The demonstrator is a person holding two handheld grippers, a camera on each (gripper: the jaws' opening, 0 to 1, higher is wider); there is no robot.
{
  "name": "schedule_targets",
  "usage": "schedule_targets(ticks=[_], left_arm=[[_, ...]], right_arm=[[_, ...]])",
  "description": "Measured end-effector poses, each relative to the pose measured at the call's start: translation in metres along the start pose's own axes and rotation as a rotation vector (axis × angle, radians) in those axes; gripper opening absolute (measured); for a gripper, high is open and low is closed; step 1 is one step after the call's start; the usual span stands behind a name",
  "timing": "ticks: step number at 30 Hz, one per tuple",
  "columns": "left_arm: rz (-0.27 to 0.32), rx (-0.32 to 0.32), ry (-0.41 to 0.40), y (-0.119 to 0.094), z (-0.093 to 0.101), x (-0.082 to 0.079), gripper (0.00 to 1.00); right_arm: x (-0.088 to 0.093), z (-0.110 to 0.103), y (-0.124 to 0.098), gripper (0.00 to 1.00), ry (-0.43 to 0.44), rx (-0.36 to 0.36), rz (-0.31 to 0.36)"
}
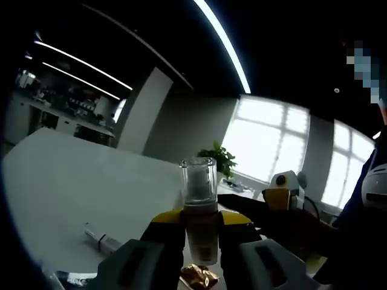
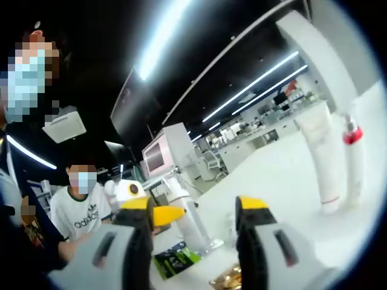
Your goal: Arrange the skincare products in the storage area until every visible bottle or jar stands upright without overlapping.
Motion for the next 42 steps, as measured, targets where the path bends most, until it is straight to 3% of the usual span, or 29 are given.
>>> schedule_targets(ticks=[5,7,11,15,18,23,30,36,42], left_arm=[[-0.001,-0.014,0.022,0.001,0.001,-0.001,0.2],[-0.002,-0.022,0.035,0.001,0.002,-0.001,0.2],[-0.009,-0.031,0.048,0.001,0.002,0.001,0.2],[-0.021,-0.049,0.074,0.001,0.003,0.002,0.2],[-0.032,-0.064,0.1,0.002,0.004,0.003,0.2],[-0.047,-0.085,0.133,0.002,0.005,0.005,0.2],[-0.068,-0.111,0.176,0.003,0.007,0.007,0.2],[-0.075,-0.104,0.196,0.007,0.011,0.008,0.2],[-0.079,-0.098,0.206,0.008,0.015,0.008,0.2]], right_arm=[[-0.011,-0.007,0.004,0.59,-0.018,0.0,0.009],[-0.015,-0.008,0.006,0.66,-0.097,0.038,-0.005],[-0.018,-0.006,0.011,0.77,-0.187,0.068,-0.033],[-0.018,-0.009,0.017,0.94,-0.257,0.101,-0.05],[-0.017,-0.01,0.02,0.97,-0.318,0.12,-0.071],[-0.015,-0.014,0.026,0.95,-0.379,0.139,-0.099],[-0.01,-0.015,0.029,0.87,-0.4,0.178,-0.116],[-0.001,-0.022,0.035,0.81,-0.419,0.17,-0.145],[-0.004,-0.024,0.036,0.66,-0.47,0.185,-0.144]])
Point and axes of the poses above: the point that each gripper's makers call its tool centre point, and the gripper's own axes: y roughly forward along the fingers, z roughly to its right, x roughly out of its underside, the point moved 7 cm from there along -y, roughly backward along the fingers, and after that the axes turned 6 degrees about -y, right-handed, at the moved point
